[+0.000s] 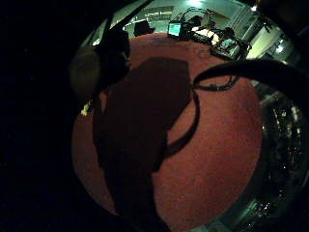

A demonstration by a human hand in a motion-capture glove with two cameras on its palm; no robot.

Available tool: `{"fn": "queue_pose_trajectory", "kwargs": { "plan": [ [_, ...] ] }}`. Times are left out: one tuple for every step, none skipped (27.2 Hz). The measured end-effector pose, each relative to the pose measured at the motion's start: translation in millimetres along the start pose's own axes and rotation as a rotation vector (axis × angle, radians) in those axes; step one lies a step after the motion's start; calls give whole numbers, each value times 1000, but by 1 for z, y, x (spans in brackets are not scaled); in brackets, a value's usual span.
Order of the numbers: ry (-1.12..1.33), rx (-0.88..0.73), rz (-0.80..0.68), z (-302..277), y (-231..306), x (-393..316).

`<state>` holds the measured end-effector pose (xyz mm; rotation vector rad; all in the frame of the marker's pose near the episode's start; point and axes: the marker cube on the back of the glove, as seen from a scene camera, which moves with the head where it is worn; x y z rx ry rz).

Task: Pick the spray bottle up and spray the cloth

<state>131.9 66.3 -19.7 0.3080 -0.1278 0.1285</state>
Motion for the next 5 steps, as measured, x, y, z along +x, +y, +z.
{"fn": "queue_pose_trajectory", "kwargs": {
  "plan": [
    [0,1,-1,0,0,0],
    [-1,1,-2,0,0,0],
    [-3,2,-3,1,-1,-1],
    [-5,3,-3,1,-1,-1],
    [-7,3,-4,1,-1,-1]
  ]
}}
